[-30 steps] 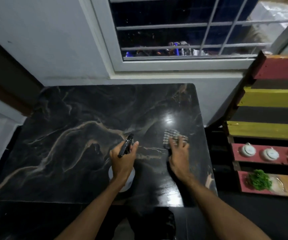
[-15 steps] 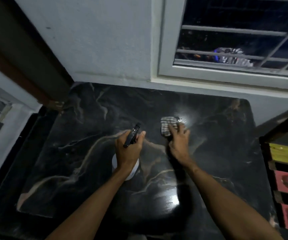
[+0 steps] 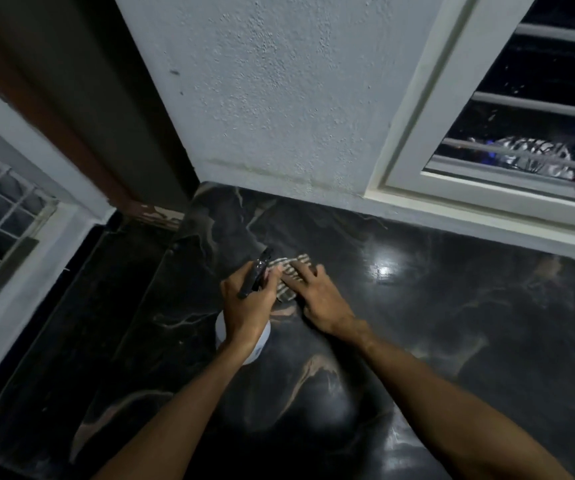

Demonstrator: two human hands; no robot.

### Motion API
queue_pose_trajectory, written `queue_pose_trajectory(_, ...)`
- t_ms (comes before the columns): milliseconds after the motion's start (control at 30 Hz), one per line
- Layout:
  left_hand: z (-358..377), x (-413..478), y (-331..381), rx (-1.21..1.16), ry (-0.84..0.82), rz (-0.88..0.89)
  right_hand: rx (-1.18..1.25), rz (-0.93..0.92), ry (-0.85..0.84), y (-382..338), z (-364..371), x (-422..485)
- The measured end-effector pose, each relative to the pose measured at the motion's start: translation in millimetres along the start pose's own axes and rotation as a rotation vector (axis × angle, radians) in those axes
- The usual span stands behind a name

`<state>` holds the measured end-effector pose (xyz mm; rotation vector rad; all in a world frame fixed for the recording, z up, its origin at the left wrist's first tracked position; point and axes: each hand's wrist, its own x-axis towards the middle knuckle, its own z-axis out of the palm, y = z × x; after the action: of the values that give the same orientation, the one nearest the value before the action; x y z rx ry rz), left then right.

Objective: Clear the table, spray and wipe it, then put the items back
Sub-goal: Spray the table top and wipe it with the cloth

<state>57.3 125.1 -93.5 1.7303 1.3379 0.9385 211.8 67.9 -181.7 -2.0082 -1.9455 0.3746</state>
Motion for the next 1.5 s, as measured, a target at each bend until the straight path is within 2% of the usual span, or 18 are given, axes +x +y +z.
queue_pose_trajectory(33,-1.3,5.9,-1.0,-0.012,0.0,0.007,-0.008,0.01,0.025,9.4,-2.1,16.9)
queue_pose_trajectory(133,-3.6,27.6,-8.7,-0.018,0.016,0.067,0.111,0.509,0.205,32.9,-6.1,71.1)
queue_pose_trajectory(167,-1.4,35.6,-12.8,0.002,0.029,0.096,0.115,0.56,0.208,29.4,-6.3,84.2)
queue_pose_trajectory(267,5.1,49.3,-18.5,0.028,0.029,0.133,-0.009,0.185,0.07,17.1,-0.3,93.4)
queue_pose_trajectory(333,13.1,49.8,-13.1,0.032,0.003,0.159,-0.085,0.107,0.056,45.0,-8.7,82.8)
queue_pose_trajectory(467,33.8,46.5,3.6,-0.014,-0.043,0.203,-0.089,0.661,0.23,138.8,-53.1,29.9)
queue_pose_trajectory(533,49.8,43.7,13.2,-0.007,-0.072,0.231,-0.091,0.672,0.207,150.5,-65.2,-1.8)
queue_pose_trajectory(667,93.2,26.5,45.2,0.012,-0.113,0.315,-0.104,0.345,0.027,166.1,-68.9,-65.5)
queue_pose_trajectory(700,106.4,21.5,54.1,0.019,-0.122,0.341,-0.114,0.393,0.053,186.9,-79.7,-80.7)
queue_pose_trajectory(800,137.3,5.9,75.5,0.022,-0.136,0.385,-0.092,0.861,0.255,246.4,-110.5,-123.3)
queue_pose_trajectory(833,150.2,-1.4,83.8,0.013,-0.139,0.392,-0.092,0.892,0.262,257.2,-116.7,-135.3)
queue_pose_trajectory(967,202.2,-37.2,112.3,-0.008,-0.189,0.4,-0.183,0.481,0.106,292.6,-120.9,-176.6)
queue_pose_trajectory(1000,217.1,-45.9,117.3,-0.001,-0.202,0.401,-0.183,0.503,0.127,314.4,-132.7,-185.1)
queue_pose_trajectory(1100,248.9,-69.4,131.9,0.007,-0.197,0.389,-0.123,0.819,0.28,373.3,-169.1,-207.8)
queue_pose_trajectory(1133,257.1,-77.3,137.0,0.003,-0.192,0.384,-0.117,0.827,0.271,382.7,-172.0,-218.7)
queue_pose_trajectory(1300,282.3,-119.7,161.2,-0.028,-0.212,0.358,-0.083,0.527,0.121,382.0,-160.8,-288.1)
queue_pose_trajectory(1400,288.0,-138.1,165.0,-0.024,-0.199,0.395,-0.038,0.589,0.161,380.2,-173.2,-308.0)
queue_pose_trajectory(1500,282.1,-157.9,161.9,-0.024,-0.206,0.381,-0.025,0.578,0.154,327.9,-148.2,-341.8)
